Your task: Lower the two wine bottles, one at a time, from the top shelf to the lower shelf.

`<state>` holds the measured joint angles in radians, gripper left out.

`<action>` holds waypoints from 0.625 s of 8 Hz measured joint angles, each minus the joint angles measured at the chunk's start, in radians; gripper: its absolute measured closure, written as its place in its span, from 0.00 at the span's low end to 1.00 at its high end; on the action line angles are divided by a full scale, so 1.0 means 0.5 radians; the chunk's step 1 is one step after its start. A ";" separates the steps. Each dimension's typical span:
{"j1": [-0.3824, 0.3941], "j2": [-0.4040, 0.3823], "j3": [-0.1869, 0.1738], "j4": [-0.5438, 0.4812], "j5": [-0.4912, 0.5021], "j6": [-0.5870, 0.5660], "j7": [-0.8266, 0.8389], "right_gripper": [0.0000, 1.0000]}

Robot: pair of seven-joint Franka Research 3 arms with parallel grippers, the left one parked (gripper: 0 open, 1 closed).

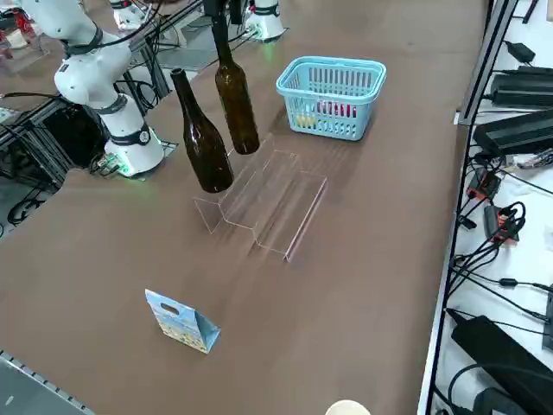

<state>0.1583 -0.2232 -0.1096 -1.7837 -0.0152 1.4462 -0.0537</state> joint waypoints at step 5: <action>0.000 -0.093 0.000 -0.128 -0.067 0.004 0.000 0.26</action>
<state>0.1580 -0.2695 -0.1096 -1.8479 -0.0485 1.4482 -0.0537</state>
